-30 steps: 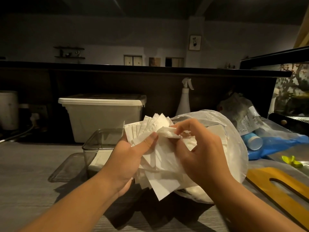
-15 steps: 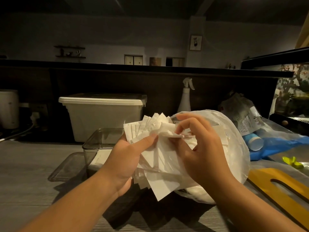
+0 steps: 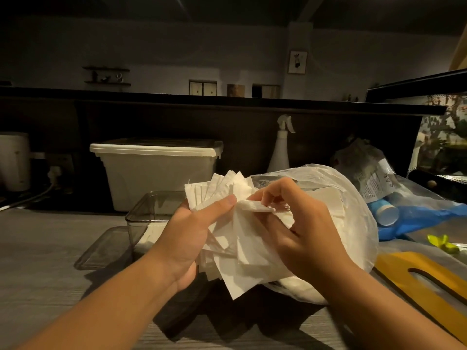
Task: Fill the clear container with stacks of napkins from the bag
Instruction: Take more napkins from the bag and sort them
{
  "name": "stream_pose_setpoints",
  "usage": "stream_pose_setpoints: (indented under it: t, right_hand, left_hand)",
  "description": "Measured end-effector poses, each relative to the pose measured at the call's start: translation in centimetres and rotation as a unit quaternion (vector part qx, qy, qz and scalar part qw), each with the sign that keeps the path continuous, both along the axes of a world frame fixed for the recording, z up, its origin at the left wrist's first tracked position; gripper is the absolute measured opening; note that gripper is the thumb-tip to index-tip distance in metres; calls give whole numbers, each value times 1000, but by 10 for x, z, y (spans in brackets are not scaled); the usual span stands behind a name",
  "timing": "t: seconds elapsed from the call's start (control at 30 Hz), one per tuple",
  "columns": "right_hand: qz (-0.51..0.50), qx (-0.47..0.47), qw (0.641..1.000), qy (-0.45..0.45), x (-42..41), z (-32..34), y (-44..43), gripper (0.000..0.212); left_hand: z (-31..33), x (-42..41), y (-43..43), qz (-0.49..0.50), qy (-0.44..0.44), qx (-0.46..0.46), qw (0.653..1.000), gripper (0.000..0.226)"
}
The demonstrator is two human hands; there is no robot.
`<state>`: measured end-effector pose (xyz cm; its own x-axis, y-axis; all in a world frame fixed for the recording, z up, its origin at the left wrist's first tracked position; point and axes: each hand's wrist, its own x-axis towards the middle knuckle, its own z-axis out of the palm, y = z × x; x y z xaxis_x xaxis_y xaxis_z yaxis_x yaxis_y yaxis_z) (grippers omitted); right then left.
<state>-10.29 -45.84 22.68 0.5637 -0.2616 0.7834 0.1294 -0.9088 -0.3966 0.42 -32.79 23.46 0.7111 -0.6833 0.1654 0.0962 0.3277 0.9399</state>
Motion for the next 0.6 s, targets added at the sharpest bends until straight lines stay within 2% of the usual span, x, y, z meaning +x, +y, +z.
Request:
stream_pose_setpoints:
  t: [0.17,0.37,0.6]
  right_hand:
    - [40,38,998,-14,-2,3,0,23]
    - [65,143,988,3,2,5,0,21]
    - [21,107,994,-13,6,3,0,22]
  left_hand:
    - [-3,3,-2,37,-9,-1,999,24]
    - [-3,7,-1,20,-60,11,998,16]
    - [-2,5,0,-7,-62,-17,998,19]
